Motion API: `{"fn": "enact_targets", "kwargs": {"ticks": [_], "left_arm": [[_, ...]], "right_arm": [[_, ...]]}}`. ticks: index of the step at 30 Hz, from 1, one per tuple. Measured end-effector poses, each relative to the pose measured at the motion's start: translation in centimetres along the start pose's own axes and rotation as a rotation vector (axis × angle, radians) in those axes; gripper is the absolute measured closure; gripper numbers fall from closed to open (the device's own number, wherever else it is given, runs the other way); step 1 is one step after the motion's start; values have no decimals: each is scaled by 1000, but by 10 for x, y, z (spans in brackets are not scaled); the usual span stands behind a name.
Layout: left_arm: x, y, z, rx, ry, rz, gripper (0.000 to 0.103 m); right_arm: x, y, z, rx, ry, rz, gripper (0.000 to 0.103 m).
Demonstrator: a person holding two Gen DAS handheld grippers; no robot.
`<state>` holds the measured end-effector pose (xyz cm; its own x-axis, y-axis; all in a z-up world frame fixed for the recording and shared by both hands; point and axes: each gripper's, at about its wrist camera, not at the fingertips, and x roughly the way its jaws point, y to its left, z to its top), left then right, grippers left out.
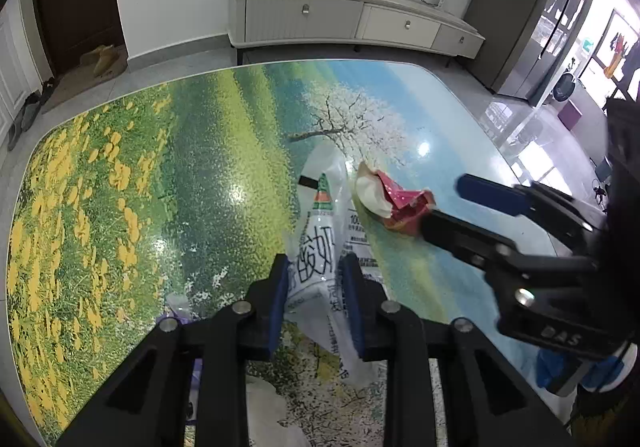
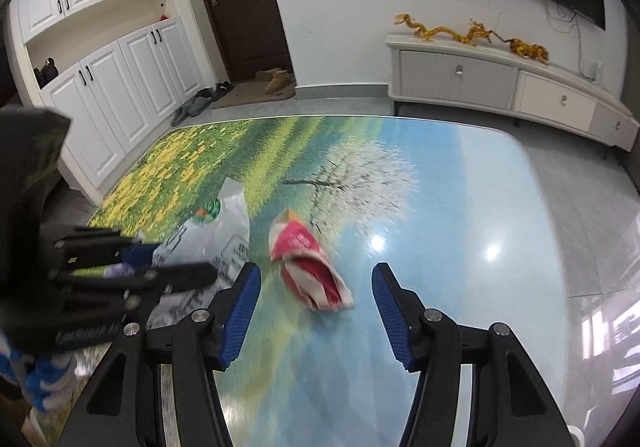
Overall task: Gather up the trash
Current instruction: 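Grasp the white plastic bag with the left tool while the right tool grasps the pink carton, then carry the plastic bag and carton over the bin and open both tools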
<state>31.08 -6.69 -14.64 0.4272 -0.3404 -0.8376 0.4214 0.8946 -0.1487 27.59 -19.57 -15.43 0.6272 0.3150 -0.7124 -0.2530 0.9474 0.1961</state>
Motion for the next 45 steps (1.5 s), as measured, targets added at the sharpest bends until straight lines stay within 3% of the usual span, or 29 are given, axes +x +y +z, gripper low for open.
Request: {"fn": "enact_targets", "kwargs": {"ticks": [2, 5, 8, 12, 20, 25, 30, 39, 45], "left_arm": [[-3, 1, -2, -8, -13, 7, 80], [-10, 3, -5, -25, -34, 19, 82], [-21, 5, -7, -47, -65, 19, 82], [-39, 6, -17, -80, -96, 3, 82], [-84, -24, -38, -66, -144, -3, 83], [-99, -53, -58, -29, -139, -21, 83], [-105, -108, -67, 51, -115, -68, 83], [-69, -263, -60, 303, -42, -173, 83], [-28, -355, -58, 415, 10, -201, 82]], "right_arm": [[9, -1, 2, 1, 5, 16, 48], [20, -1, 3, -11, 30, 7, 62], [20, -1, 2, -11, 22, 22, 69], [5, -2, -5, 4, 10, 28, 71], [-84, 3, -37, 40, -89, 37, 72], [-144, -11, -76, 83, -139, 6, 72], [-196, -47, -128, 162, -165, -108, 72], [-261, -158, -236, 473, -147, -304, 72], [-274, -203, -268, 587, -139, -351, 71]]}}
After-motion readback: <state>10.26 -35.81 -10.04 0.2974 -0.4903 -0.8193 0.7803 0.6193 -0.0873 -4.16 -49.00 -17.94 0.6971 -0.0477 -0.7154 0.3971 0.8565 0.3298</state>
